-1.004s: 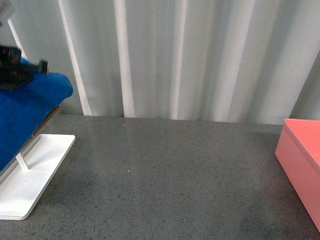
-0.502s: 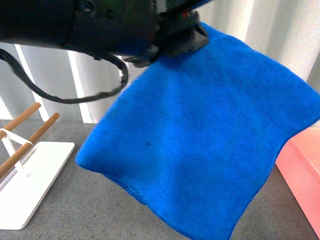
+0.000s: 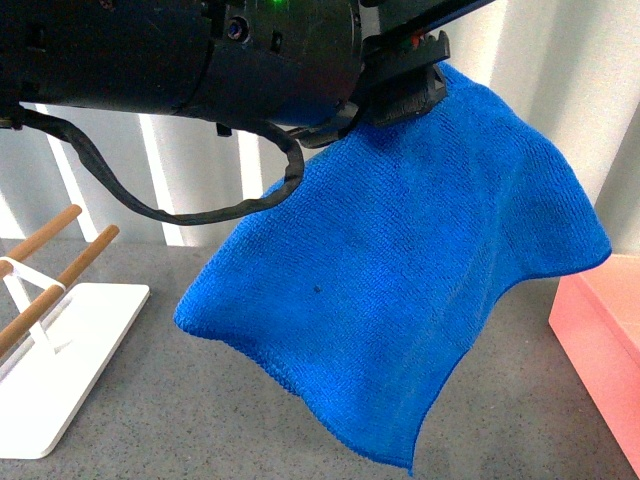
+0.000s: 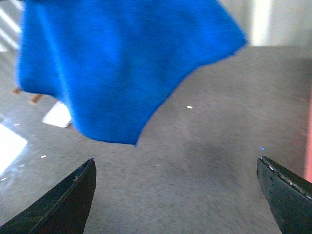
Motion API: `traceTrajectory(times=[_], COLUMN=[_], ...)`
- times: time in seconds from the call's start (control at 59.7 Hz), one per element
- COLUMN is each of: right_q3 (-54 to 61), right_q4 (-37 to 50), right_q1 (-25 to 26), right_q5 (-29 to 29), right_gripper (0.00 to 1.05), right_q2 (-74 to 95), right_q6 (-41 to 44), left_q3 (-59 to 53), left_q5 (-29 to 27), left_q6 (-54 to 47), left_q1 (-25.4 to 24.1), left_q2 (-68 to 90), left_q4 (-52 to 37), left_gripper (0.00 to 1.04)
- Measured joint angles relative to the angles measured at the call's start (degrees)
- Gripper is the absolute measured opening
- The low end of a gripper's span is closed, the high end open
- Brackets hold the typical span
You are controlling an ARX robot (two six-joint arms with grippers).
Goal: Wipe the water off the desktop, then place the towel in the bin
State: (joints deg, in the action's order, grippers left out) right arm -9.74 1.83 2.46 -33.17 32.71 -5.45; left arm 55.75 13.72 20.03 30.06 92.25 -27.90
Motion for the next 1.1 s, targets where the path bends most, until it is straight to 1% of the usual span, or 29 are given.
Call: traceTrajectory(times=[0.067,0.184,0.251,0.335,0.552,0.737,0.988,1.105], right_q3=[-1.6,-3.85,-5.46,-7.96,-12.83,-16.39,-21.29,-22.8], right_q4=[6.34,15.06,19.34,22.67,27.91,30.95,35.3,38.32], right_q1=[-2.56,-7.26,-10.27,-12.76,-17.33,-19.34,-19.52,-19.82], right_q5=[-3.58,-6.67,-6.23,-5.38,-2.03,-2.12,-2.36,-3.56], right_gripper=[0.98,0.98,0.98,0.98,0.98,0.98,0.98,0.98], right_q2=[6.6,15.8,20.92,26.51,37.97,44.87,54.07,56.98], right_q6=[-0.87,-2.71,-3.56,-4.68,-6.21,-6.49,-5.4,-5.25], left_q3=[0.0,0.0,0.0,0.02,0.04,0.04,0.04,0.04], left_q5=[-0.07,-0.02,-0.02,0.0,-0.02,0.0,-0.02,0.0], left_q6=[0.02,0.02,0.02,0.02,0.02,0.02,0.02,0.02], left_q1=[0.0,0.0,0.0,0.0,0.0,0.0,0.0,0.0], left_q2=[0.0,0.0,0.0,0.0,0.0,0.0,0.0,0.0], left_q4=[0.0,0.0,0.0,0.0,0.0,0.0,0.0,0.0], left_gripper=[0.04,0.04,0.04,0.04,0.04,0.04,0.04,0.04])
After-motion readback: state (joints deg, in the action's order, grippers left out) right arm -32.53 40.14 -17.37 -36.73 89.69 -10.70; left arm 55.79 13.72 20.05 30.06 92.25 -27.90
